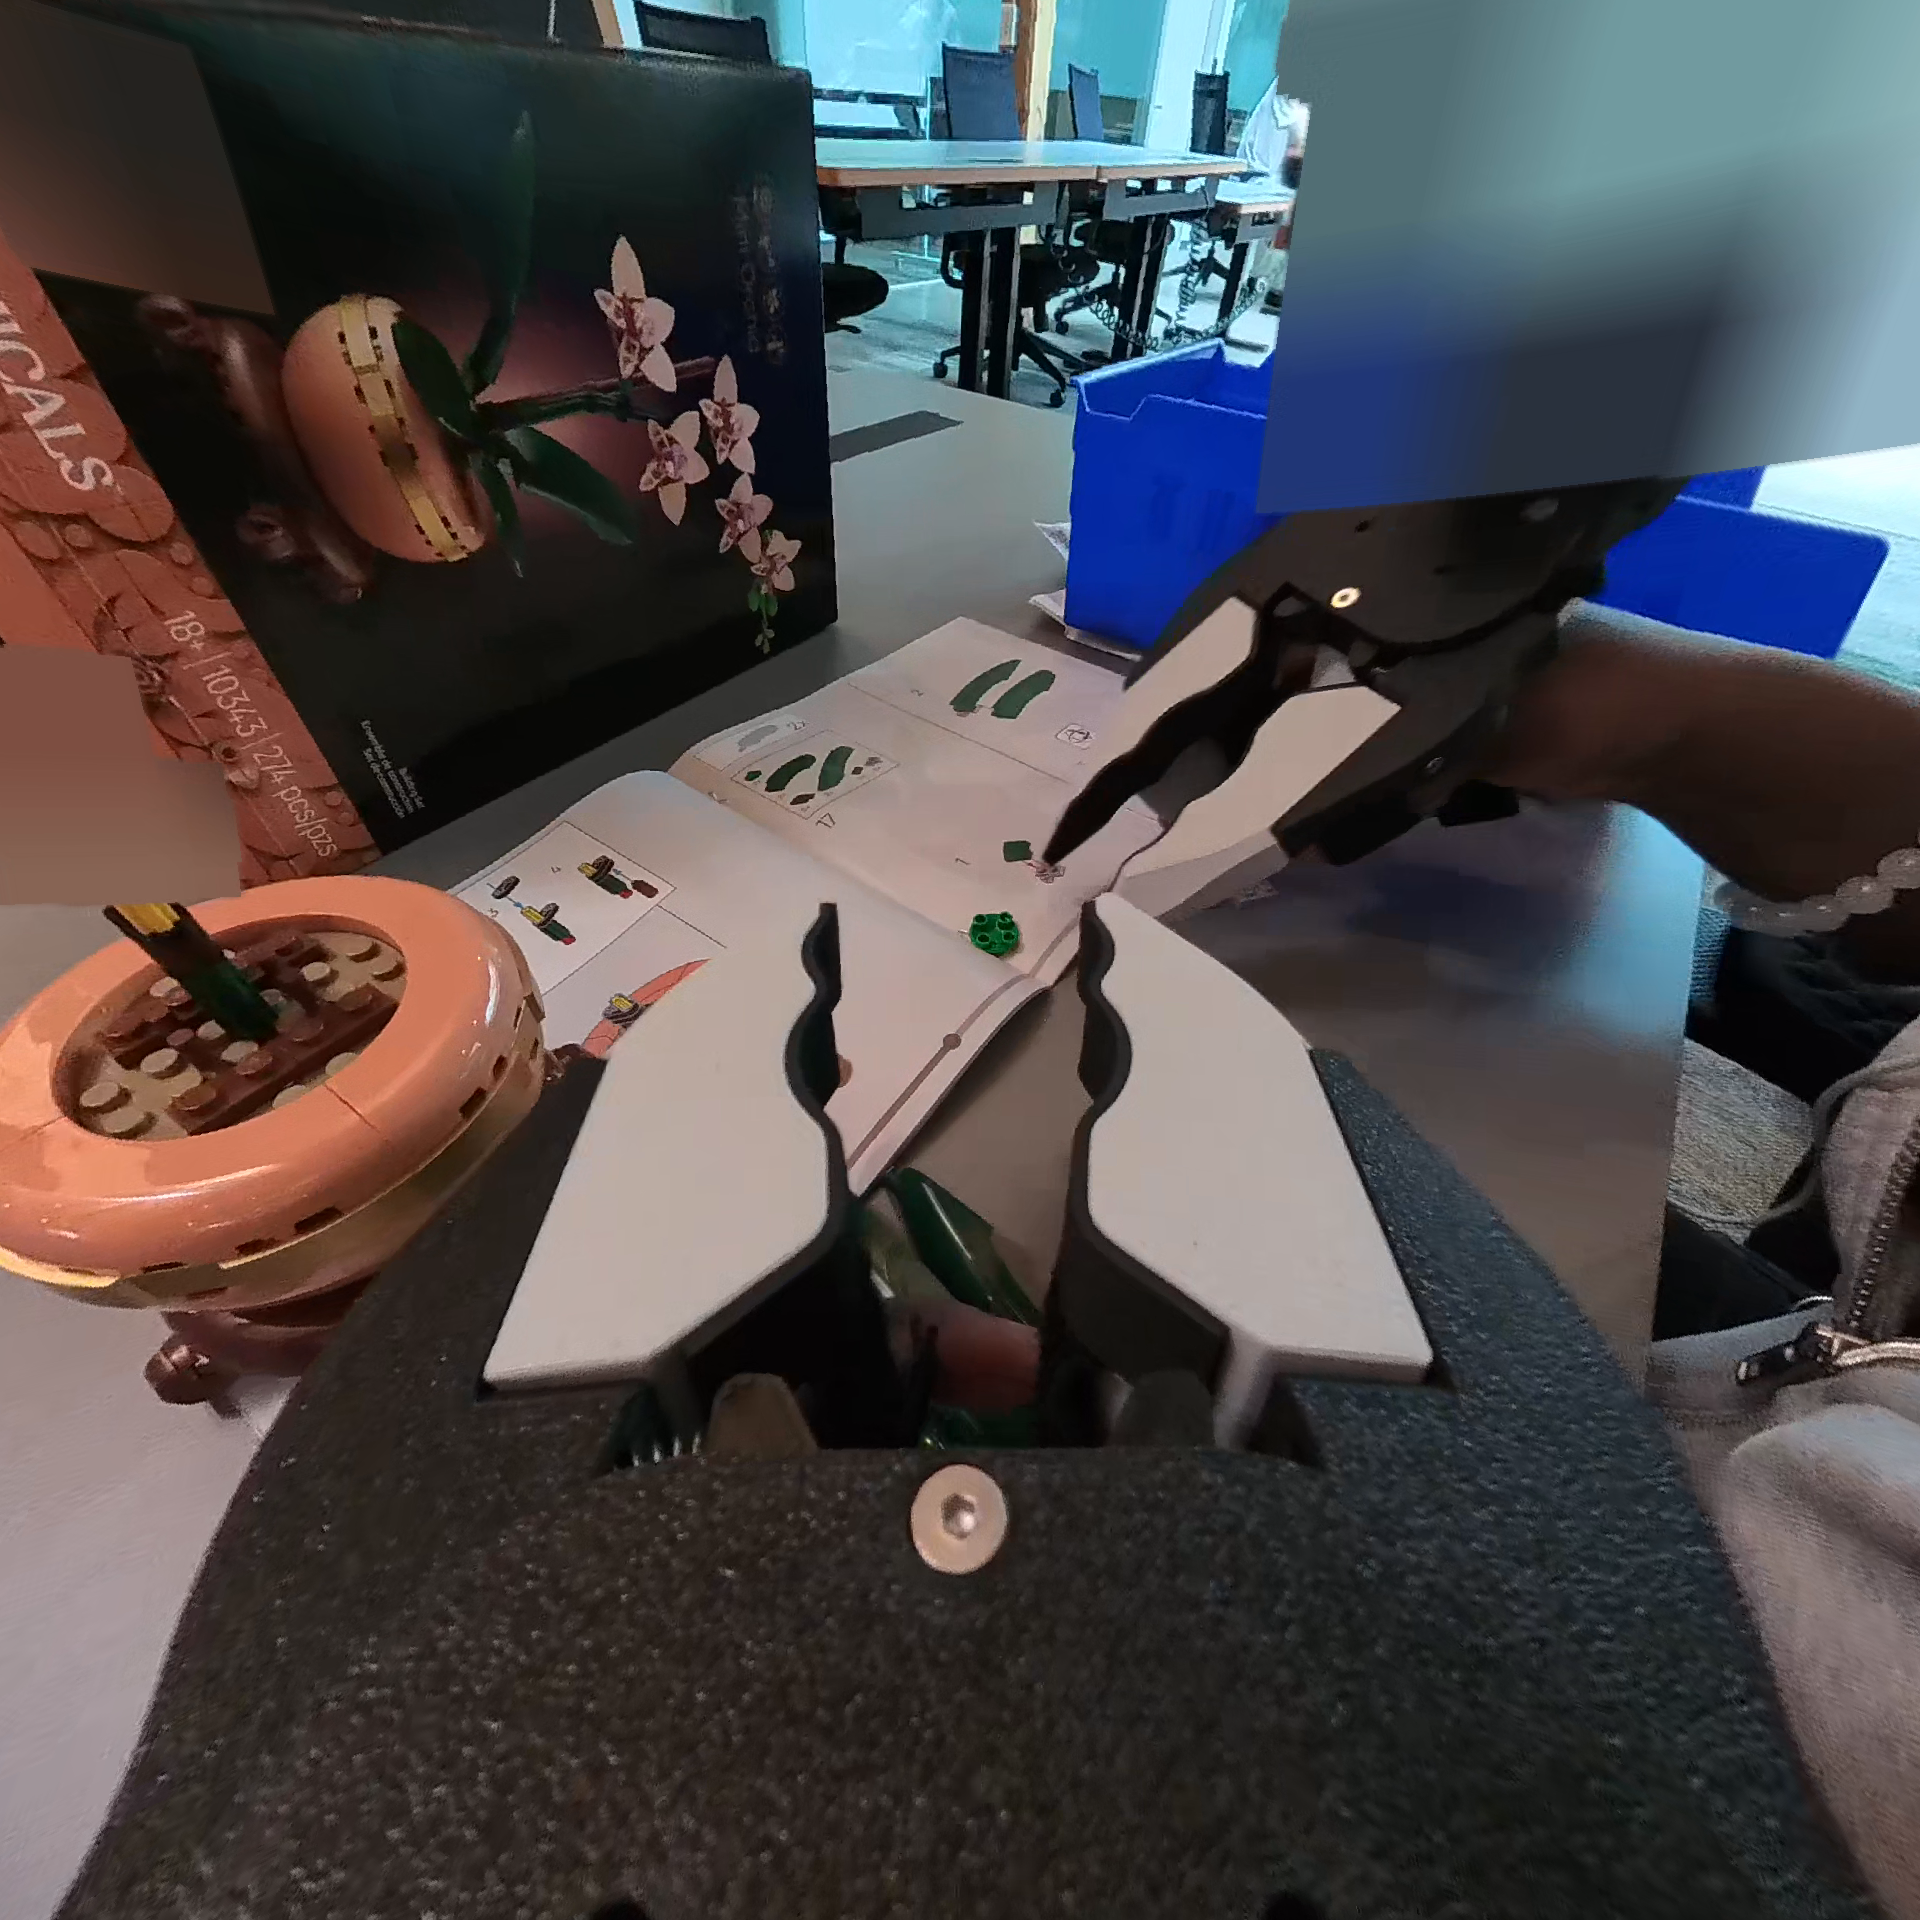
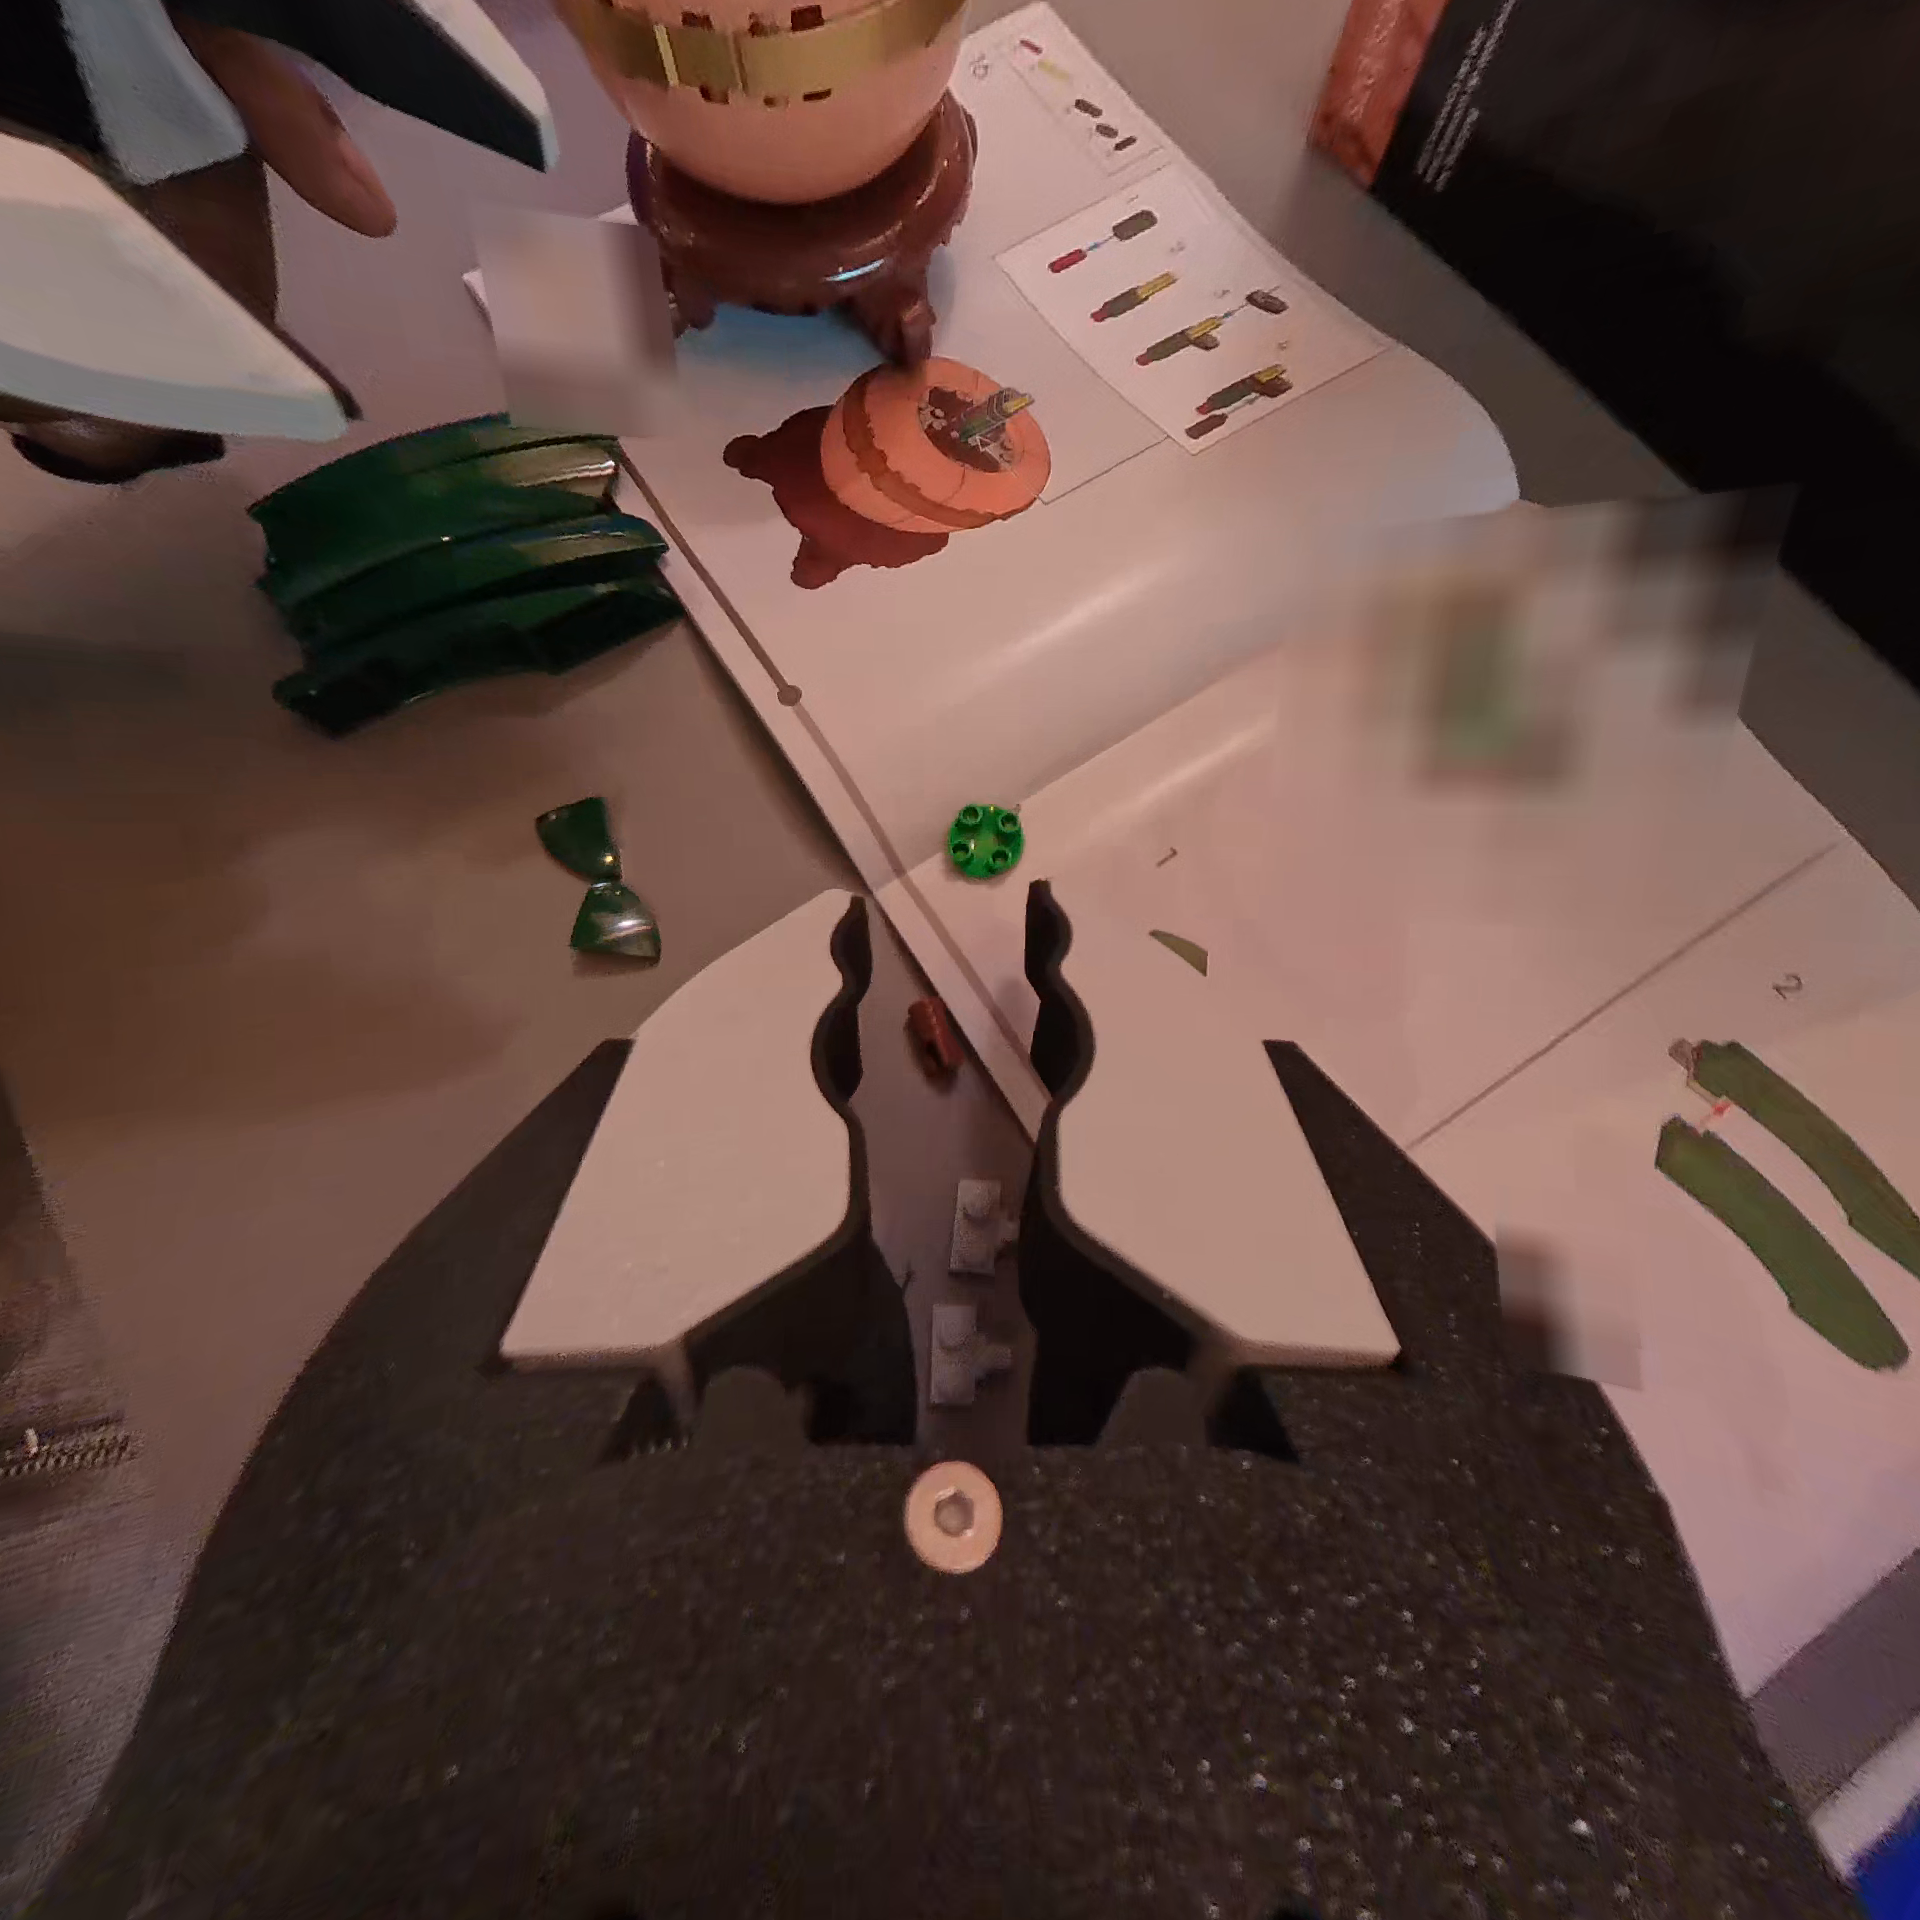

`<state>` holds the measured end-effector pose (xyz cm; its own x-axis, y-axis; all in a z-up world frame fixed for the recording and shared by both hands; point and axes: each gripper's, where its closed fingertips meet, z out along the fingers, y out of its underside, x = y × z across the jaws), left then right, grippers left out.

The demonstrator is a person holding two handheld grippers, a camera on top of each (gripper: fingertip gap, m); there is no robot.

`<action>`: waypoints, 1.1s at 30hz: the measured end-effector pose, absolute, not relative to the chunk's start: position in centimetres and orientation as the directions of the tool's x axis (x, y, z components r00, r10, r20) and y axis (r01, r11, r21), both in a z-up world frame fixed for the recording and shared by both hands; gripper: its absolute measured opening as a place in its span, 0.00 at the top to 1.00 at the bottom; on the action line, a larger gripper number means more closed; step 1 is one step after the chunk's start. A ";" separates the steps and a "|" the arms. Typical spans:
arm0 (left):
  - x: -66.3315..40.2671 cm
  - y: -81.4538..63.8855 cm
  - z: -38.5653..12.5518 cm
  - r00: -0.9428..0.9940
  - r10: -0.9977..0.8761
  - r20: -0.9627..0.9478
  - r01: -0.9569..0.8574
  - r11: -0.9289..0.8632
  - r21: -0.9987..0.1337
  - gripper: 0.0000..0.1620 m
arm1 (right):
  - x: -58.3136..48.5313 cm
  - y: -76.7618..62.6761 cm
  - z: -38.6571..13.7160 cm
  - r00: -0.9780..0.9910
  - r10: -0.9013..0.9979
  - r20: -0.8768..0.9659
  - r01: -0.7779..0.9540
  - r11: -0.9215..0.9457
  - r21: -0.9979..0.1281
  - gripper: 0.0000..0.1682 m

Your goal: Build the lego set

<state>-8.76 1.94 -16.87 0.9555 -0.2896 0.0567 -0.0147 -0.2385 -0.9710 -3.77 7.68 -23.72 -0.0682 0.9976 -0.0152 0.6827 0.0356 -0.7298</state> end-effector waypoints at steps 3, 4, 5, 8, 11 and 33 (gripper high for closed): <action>-8.8 1.9 -16.8 0.953 -0.297 0.064 -0.006 -0.230 -0.973 0.74 | -4.5 7.9 -24.6 -0.082 0.997 -0.004 0.720 0.056 -0.692 0.83; -8.8 1.9 -16.8 0.952 -0.299 0.069 -0.002 -0.229 -0.973 0.74 | -4.8 8.1 -24.9 -0.085 0.996 -0.002 0.730 0.061 -0.680 0.83; -8.8 1.8 -16.9 0.952 -0.299 0.070 0.000 -0.228 -0.974 0.74 | -5.0 8.1 -25.0 -0.092 0.996 0.003 0.735 0.070 -0.675 0.83; -9.2 1.6 -16.8 0.953 -0.296 0.063 -0.004 -0.220 -0.975 0.74 | -5.7 8.3 -25.2 -0.110 0.994 0.019 0.737 0.095 -0.669 0.91; -9.5 1.5 -16.6 0.954 -0.291 0.067 0.005 -0.208 -0.978 0.74 | -5.6 8.4 -25.0 -0.122 0.992 0.038 0.738 0.116 -0.665 0.92; -10.5 1.2 -16.6 0.959 -0.272 0.081 0.032 -0.182 -0.983 0.76 | -5.7 7.5 -25.3 -0.133 0.991 0.034 0.726 0.121 -0.677 0.91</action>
<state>-10.51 1.16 -16.64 0.9587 -0.2725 0.0814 0.0318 -0.1818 -0.9828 -5.68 7.51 -25.29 -0.1331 0.9905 0.0341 0.7264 0.1209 -0.6765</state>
